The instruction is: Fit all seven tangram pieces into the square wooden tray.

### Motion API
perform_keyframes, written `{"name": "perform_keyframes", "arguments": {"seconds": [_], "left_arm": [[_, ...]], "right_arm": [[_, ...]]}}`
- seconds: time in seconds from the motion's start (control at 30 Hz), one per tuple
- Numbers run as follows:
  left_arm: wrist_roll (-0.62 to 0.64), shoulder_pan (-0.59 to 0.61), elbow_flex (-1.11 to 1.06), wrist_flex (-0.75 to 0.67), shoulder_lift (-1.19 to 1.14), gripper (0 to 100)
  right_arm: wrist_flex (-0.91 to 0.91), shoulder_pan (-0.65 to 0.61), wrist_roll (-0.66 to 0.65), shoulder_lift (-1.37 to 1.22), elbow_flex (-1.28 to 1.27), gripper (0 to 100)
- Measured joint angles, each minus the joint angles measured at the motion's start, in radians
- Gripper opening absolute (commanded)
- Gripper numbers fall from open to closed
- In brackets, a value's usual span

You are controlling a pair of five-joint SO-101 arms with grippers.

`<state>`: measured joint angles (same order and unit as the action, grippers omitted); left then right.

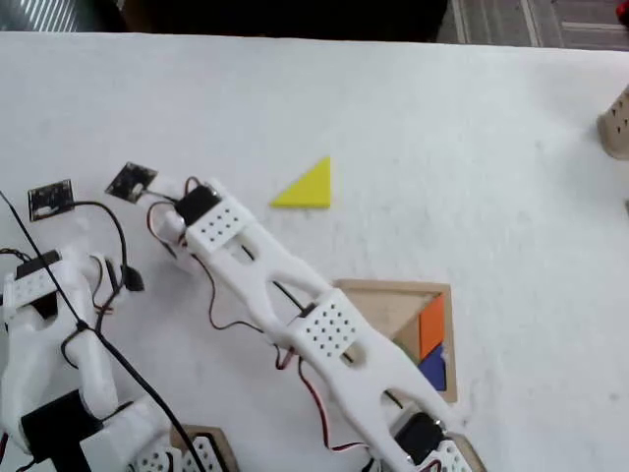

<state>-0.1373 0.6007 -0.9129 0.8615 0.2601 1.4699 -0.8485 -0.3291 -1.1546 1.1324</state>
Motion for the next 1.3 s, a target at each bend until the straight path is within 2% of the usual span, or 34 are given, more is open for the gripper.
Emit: {"name": "perform_keyframes", "arguments": {"seconds": [0.63, 1.3], "left_arm": [[0.000, 0.000, 0.000, 0.000, 0.000, 27], [0.000, 0.000, 0.000, 0.000, 0.000, 27]], "right_arm": [[0.060, 0.006, 0.015, -0.034, 0.074, 24.8], [0.229, 0.176, 0.021, -0.032, 0.077, 24.9]]}}
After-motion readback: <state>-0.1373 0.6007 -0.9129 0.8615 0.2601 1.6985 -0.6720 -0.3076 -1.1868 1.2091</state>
